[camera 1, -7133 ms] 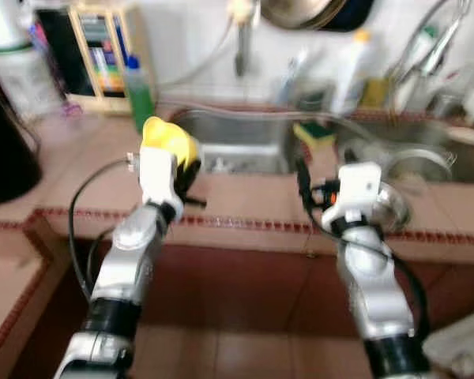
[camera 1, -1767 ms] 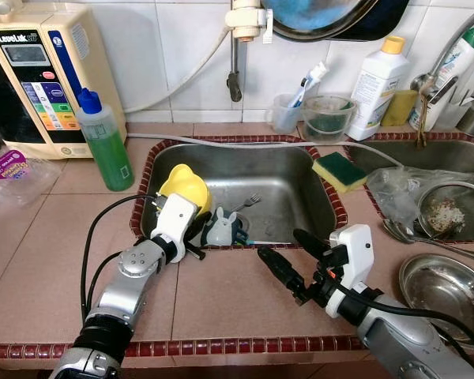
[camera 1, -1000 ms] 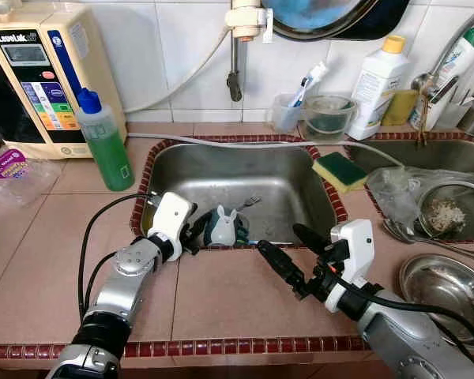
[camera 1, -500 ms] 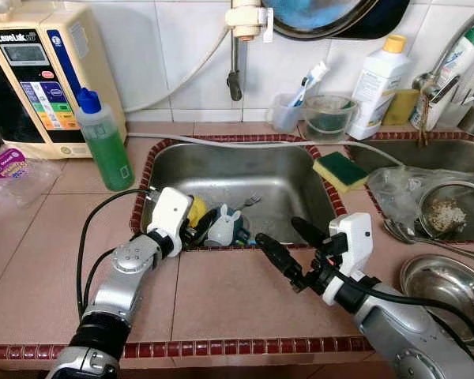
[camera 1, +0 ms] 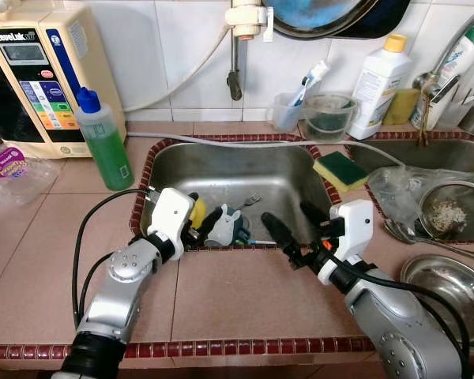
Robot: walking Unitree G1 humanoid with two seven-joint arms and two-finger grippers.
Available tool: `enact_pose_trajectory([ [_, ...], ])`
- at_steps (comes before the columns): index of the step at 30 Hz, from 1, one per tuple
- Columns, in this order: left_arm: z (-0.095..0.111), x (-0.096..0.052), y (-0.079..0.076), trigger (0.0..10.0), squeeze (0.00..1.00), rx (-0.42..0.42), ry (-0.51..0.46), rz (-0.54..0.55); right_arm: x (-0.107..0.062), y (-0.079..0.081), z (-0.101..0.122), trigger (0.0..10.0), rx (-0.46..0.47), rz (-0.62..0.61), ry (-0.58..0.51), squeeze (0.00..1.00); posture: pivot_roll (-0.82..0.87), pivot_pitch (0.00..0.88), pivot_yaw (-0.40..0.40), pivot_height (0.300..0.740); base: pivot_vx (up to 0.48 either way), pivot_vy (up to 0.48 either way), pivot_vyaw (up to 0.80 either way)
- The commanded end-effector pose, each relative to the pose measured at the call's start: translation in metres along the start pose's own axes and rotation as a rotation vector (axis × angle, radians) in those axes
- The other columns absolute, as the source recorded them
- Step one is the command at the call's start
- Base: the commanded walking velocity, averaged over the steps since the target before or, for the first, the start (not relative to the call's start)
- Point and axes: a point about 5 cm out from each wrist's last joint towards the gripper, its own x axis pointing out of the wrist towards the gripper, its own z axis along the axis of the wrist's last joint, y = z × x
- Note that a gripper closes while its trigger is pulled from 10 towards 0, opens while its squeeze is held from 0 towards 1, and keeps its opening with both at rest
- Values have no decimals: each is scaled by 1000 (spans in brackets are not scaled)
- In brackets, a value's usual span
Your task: Kitchen organization
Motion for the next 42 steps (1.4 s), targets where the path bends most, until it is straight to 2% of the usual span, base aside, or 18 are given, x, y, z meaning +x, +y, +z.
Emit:
enact_pose_trajectory([
  [1, 3, -1, -2, 10000, 0, -9, -9, 10, 1, -6, 3, 10000, -25, -42, -23, 0, -117, 61, 27, 740, 0, 0, 0],
  [2, 7, -3, 0, 10000, 0, -7, -33, 60, 4, -13, 3, 10000, -46, -102, -48, 0, -114, 59, 26, 740, 0, 0, 0],
  [5, 14, -5, 4, 10000, 0, -26, -79, 163, 6, -21, 4, 10000, -54, -180, -86, 0, -110, 51, 29, 740, 0, 0, 0],
  [10, 20, -6, 6, 10000, 0, -54, -114, 240, 10, -25, 8, 10000, -63, -222, -140, 0, -116, 38, 32, 740, 0, 0, 0],
  [13, 26, -8, 7, 10000, 0, -67, -163, 288, 13, -26, 13, 10000, -98, -274, -196, 0, -122, 48, 40, 740, 0, 0, 0],
  [16, 33, -11, 9, 10000, 0, -106, -211, 319, 15, -26, 20, 10000, -191, -307, -254, 0, -129, 44, 43, 740, 0, 0, 0],
  [17, 35, -14, 10, 10000, 0, -76, -252, 333, 16, -24, 22, 10000, -267, -322, -293, 0, -129, 45, 42, 740, 0, 0, 0],
  [25, 28, -20, 15, 10000, 0, 21, -239, 447, 16, -24, 15, 10000, -318, -336, -290, 0, -130, 47, 32, 740, 0, 0, 0],
  [29, 23, -23, 11, 10000, 0, 87, -235, 443, 19, -24, 9, 10000, -334, -330, -276, 0, -122, 44, 20, 740, 0, 0, 0],
  [33, 27, -24, 9, 10000, 0, 33, -276, 430, 21, -25, 9, 10000, -342, -323, -282, 0, -118, 42, 19, 740, 0, 0, 0],
  [36, 29, -24, 2, 10000, 0, 53, -291, 412, 21, -24, 8, 10000, -328, -318, -281, 0, -112, 46, 17, 740, 0, 0, 0],
  [38, 31, -22, -5, 10000, 0, 31, -289, 371, 22, -20, 4, 10000, -328, -302, -270, 0, -115, 42, 27, 740, 0, 0, 0],
  [42, 33, -21, -6, 10000, 0, 47, -293, 365, 23, -18, 3, 10000, -325, -300, -276, 0, -119, 42, 32, 740, 0, 0, 0],
])
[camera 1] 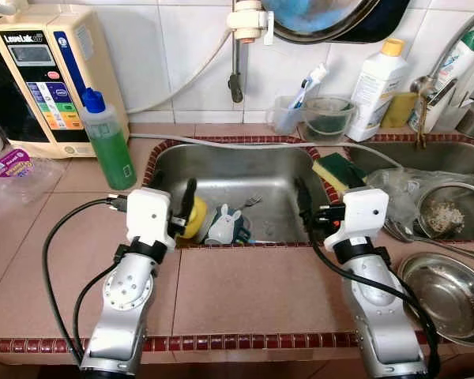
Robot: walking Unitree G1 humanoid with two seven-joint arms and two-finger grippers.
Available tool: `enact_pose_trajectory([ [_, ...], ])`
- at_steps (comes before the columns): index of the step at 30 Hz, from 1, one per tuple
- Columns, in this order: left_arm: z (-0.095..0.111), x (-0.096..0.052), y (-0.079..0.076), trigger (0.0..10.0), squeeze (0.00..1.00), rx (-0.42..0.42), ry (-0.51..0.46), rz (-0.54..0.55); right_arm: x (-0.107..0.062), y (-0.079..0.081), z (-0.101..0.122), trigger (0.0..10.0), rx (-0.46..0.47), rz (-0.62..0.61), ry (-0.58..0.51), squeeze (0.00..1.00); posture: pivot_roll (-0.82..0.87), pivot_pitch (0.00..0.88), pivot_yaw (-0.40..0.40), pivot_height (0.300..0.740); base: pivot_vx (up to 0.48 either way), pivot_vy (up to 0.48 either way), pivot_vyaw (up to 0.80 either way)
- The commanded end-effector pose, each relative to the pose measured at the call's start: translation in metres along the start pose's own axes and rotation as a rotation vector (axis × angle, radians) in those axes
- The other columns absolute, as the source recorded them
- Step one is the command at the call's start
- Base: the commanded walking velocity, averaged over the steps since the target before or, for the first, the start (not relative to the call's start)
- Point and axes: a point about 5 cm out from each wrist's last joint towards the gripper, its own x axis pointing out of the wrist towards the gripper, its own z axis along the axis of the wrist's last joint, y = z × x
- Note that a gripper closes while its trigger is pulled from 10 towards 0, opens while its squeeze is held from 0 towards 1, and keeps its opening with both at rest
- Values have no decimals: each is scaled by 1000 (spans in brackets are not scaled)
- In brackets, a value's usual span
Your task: Kitchen organization
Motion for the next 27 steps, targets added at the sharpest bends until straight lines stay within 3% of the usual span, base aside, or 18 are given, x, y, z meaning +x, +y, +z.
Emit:
enact_pose_trajectory([
  [1, 3, 0, 1, 10000, 0, 6, -5, 1, 0, 0, -2, 10000, -3, 0, 3, 0, -118, 41, 34, 740, 0, 0, 0],
  [11, 0, 1, 10, 10000, 0, -44, 36, 58, -1, 2, -7, 10000, -13, 0, 23, 0, -105, 47, 29, 740, 0, 0, 0],
  [15, 1, 2, 13, 10000, 0, -28, 34, 64, 1, 1, -7, 10000, -18, 0, 24, 0, -100, 47, 27, 740, 0, 0, 0],
  [20, 2, 3, 17, 10000, 0, -33, 36, 73, 3, -2, -7, 10000, -27, -1, 24, 0, -92, 49, 23, 740, 0, -256, 0],
  [27, -2, 6, 14, 10000, 0, -72, 60, 70, 2, -5, -11, 10000, -32, 0, 37, 0, -75, 39, 11, 740, 0, -72, 0],
])
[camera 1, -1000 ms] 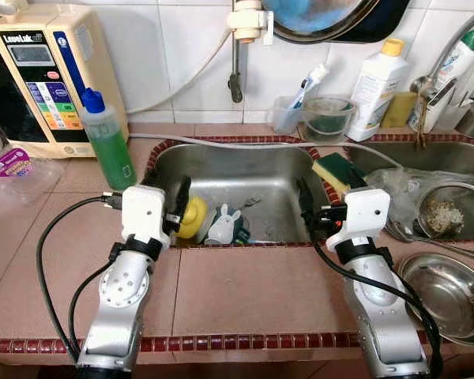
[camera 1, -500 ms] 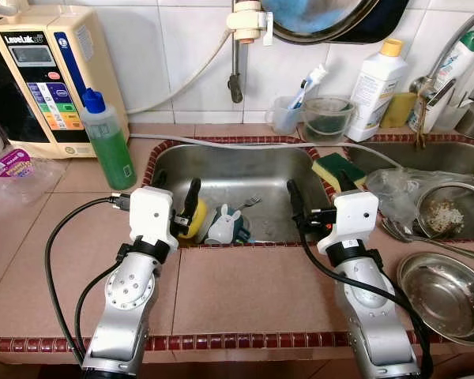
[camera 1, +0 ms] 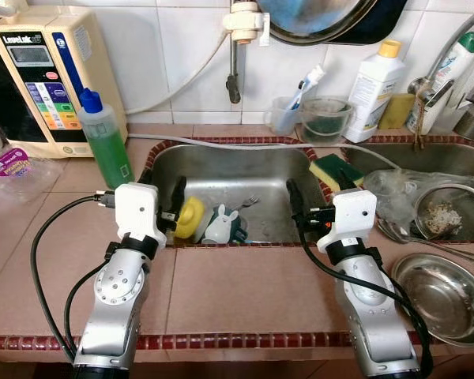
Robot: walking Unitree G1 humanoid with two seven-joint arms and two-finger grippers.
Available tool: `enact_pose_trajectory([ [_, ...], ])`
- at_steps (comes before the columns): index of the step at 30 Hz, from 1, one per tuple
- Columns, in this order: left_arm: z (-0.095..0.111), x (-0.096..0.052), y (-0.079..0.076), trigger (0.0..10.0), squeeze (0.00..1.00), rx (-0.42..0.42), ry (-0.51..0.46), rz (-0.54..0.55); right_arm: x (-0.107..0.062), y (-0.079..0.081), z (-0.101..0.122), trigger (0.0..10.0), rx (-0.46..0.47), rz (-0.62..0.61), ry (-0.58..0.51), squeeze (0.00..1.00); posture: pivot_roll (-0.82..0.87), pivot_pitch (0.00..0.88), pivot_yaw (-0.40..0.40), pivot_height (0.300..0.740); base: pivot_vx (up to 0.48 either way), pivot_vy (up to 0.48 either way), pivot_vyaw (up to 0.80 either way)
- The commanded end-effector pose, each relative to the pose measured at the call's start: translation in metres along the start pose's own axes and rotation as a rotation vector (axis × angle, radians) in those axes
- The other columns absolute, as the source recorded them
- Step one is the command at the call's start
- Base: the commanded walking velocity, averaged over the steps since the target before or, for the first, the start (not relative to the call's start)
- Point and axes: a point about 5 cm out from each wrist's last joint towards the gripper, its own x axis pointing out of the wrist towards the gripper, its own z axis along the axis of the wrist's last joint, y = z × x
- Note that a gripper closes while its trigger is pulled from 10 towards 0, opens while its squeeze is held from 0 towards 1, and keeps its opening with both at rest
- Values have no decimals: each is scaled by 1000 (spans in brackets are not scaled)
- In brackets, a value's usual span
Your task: Kitchen organization
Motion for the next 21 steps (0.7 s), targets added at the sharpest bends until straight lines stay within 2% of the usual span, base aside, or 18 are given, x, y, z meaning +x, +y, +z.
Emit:
enact_pose_trajectory([
  [1, 1, 3, 1, 10000, 0, 7, 4, -3, 2, 0, 0, 10000, 4, 2, -6, 0, -75, 39, 11, 740, 0, 0, 0],
  [6, 1, 2, 0, 10000, 0, 46, 1, -36, 6, 1, 3, 10000, 1, 21, -12, 0, -75, 30, -1, 740, 0, 0, 0],
  [10, 1, 0, 3, 10000, 0, 19, -11, -31, 5, -2, 1, 10000, -9, 11, -13, 0, -81, 16, 6, 740, 0, 0, 0],
  [13, 0, 0, 6, 10000, 0, 57, 3, -35, 6, -5, 2, 10000, -12, -8, -18, 0, -92, 12, 19, 740, 0, 0, 0],
  [21, -2, 1, 9, 10000, 0, 49, 4, -63, 5, -8, 4, 10000, -26, -21, -28, 0, -126, 1, 24, 740, 0, -60, 0],
])
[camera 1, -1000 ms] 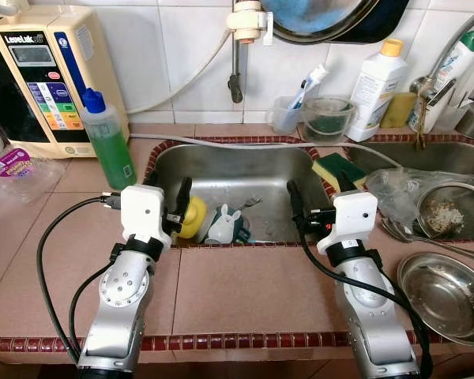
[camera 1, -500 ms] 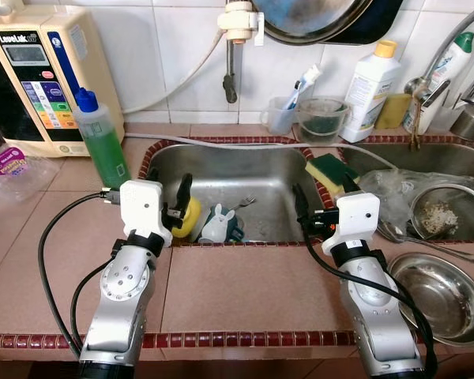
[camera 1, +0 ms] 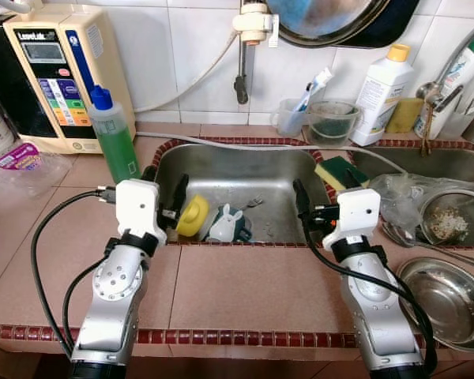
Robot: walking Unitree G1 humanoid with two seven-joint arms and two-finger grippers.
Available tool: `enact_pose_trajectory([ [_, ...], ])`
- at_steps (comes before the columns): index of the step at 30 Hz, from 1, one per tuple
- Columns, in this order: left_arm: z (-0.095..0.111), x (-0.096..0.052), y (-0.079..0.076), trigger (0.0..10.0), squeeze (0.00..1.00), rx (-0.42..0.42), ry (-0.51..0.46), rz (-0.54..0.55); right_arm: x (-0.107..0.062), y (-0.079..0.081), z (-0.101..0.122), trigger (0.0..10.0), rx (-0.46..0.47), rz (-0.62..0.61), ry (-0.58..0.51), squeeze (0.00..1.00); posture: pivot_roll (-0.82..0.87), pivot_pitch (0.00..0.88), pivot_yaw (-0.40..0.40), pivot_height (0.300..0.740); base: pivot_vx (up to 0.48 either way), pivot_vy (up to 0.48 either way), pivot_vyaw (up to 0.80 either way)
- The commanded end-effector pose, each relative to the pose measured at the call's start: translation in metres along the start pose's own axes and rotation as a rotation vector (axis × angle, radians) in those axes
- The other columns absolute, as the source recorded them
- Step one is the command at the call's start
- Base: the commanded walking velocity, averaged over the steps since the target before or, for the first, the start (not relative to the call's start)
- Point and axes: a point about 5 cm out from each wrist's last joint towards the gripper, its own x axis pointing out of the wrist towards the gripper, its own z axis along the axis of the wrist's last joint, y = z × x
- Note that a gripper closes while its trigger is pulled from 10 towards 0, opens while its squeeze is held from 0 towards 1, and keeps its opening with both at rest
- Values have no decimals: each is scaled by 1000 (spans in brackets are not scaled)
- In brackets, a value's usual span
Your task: Kitchen organization
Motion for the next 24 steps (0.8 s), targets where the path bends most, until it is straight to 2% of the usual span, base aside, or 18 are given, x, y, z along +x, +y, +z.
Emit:
enact_pose_trajectory([
  [1, -2, 0, 3, 10000, 0, 3, 7, -3, 0, -5, 5, 10000, -12, -15, -26, 0, -126, 0, 24, 740, 0, -307, 0],
  [4, -5, 0, 3, 10000, 0, 18, 31, -5, -2, -7, 2, 10000, -22, -17, -13, 0, -119, 6, 26, 740, 0, -422, 0],
  [6, -5, 0, 3, 10000, 0, -4, 32, 2, -2, -7, 2, 10000, -25, -15, -11, 0, -114, 10, 27, 740, 0, -480, 0],
  [19, -3, -1, 10, 10000, 0, 10, 35, 18, -5, -5, -2, 10000, -29, 2, 6, 0, -98, 12, 30, 740, 0, -480, 0],
  [24, -1, -1, 8, 10000, 0, -8, 24, 22, -5, -7, -2, 10000, -34, -2, 1, 0, -92, 17, 36, 740, 0, -185, 0],
])
